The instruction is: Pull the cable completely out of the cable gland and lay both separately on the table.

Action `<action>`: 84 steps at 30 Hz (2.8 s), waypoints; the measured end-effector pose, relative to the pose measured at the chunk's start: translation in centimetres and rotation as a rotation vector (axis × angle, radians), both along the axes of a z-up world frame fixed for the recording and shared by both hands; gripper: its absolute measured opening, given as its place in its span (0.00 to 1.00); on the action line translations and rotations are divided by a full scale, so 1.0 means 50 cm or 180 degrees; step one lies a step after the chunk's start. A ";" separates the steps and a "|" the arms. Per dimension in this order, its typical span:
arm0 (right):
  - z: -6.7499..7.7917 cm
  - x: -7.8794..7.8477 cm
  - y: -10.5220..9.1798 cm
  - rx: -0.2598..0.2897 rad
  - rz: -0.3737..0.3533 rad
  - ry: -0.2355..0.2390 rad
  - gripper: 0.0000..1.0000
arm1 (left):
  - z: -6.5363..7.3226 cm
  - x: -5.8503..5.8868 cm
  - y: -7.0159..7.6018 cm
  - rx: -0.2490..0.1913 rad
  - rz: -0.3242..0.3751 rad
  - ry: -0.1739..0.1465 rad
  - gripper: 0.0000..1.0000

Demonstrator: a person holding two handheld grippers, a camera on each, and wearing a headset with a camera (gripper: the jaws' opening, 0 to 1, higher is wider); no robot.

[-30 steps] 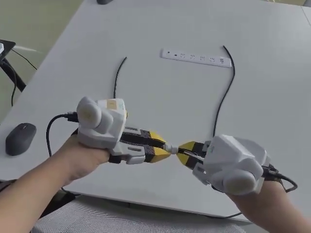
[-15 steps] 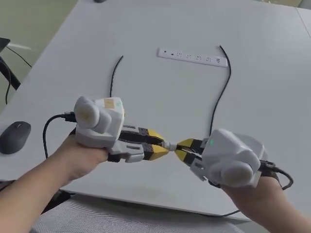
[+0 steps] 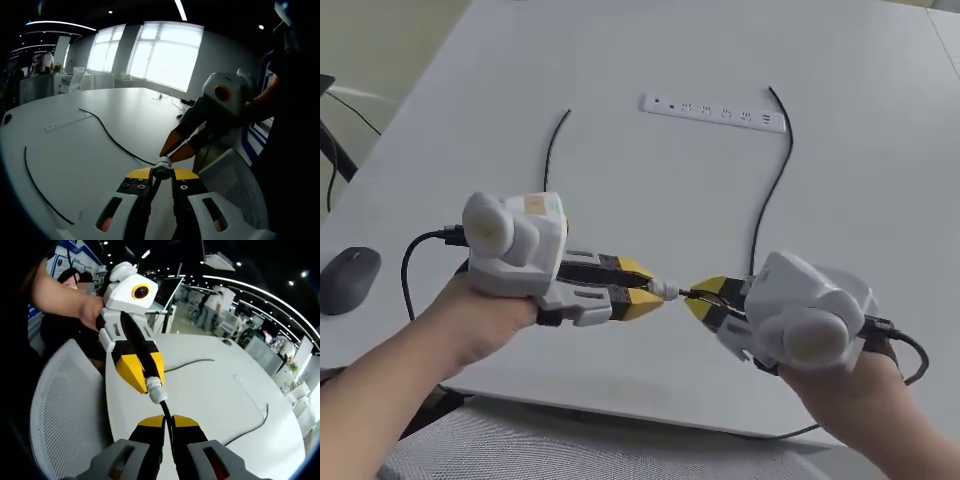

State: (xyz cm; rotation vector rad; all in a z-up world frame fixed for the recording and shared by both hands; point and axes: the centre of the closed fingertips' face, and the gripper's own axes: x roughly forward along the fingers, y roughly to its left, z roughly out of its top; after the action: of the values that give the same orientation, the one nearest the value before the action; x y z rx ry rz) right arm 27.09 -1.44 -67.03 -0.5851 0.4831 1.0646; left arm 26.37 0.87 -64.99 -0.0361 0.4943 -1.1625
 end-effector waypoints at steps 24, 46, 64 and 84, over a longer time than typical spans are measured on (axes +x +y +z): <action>-0.089 0.051 -0.112 0.0126 -0.1134 0.0515 0.00 | 0.007 -0.008 -0.014 -0.0088 0.0020 0.0016 0.15; -0.098 0.040 -0.139 0.0106 -0.1115 0.0416 0.01 | 0.005 -0.007 -0.008 0.0072 0.0060 -0.0050 0.15; 0.034 -0.002 -0.027 -0.0156 -0.0255 -0.0466 0.11 | 0.022 0.004 -0.015 0.0090 0.0096 -0.0125 0.15; 0.019 -0.007 0.009 -0.0258 -0.0055 -0.0500 0.01 | 0.010 -0.006 -0.010 0.0122 0.0059 -0.0080 0.15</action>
State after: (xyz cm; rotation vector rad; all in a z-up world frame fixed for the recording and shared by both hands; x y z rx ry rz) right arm 26.75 -0.98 -66.10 -0.7290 0.3944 0.9775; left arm 26.06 0.37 -64.50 0.0071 0.4929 -1.1338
